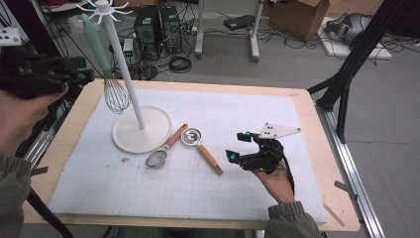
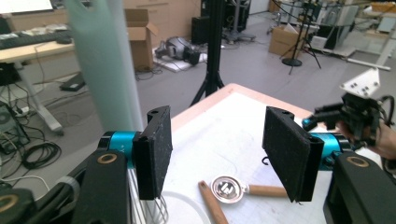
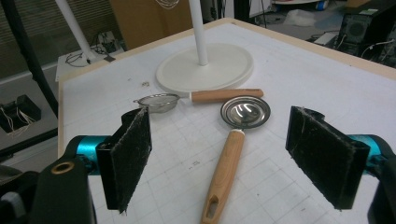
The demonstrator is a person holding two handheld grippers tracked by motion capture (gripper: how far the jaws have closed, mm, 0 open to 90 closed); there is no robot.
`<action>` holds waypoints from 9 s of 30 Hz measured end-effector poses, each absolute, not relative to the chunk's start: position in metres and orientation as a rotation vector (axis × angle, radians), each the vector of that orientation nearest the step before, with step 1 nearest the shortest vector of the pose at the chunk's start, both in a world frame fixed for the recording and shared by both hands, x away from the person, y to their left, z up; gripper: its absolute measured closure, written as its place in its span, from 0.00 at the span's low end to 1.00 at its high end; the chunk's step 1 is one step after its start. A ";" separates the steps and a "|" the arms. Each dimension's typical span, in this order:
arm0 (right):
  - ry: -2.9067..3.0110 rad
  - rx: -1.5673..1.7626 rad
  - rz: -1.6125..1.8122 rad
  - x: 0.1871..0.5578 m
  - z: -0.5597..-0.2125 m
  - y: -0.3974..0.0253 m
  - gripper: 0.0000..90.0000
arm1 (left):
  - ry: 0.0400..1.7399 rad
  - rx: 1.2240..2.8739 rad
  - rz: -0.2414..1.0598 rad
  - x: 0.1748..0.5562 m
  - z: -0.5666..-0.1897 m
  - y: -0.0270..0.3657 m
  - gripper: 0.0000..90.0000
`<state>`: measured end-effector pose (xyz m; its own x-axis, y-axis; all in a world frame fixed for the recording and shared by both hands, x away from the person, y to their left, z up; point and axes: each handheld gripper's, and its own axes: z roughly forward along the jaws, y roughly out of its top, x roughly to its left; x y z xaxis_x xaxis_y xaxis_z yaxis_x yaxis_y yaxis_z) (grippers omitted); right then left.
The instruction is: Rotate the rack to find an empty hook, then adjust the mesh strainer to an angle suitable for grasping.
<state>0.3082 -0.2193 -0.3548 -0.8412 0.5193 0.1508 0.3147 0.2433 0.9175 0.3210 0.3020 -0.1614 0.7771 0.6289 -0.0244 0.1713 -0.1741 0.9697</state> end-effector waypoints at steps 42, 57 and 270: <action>2.363 0.806 1.566 0.303 -0.366 -0.212 0.25 | 0.644 1.780 0.425 0.286 -0.258 0.280 0.36; 2.380 0.814 1.541 0.303 -0.370 -0.204 0.29 | 0.640 1.780 0.423 0.281 -0.285 0.265 0.36; 2.310 0.893 1.516 0.310 -0.387 -0.224 0.25 | 1.036 2.228 0.391 0.380 -0.433 0.132 0.77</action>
<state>0.3102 -0.2243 -0.3872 -0.7854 0.6055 0.1287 0.3590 0.2761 0.8915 0.3802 0.1324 -0.4330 0.6448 0.7643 -0.0008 0.5733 -0.4830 0.6619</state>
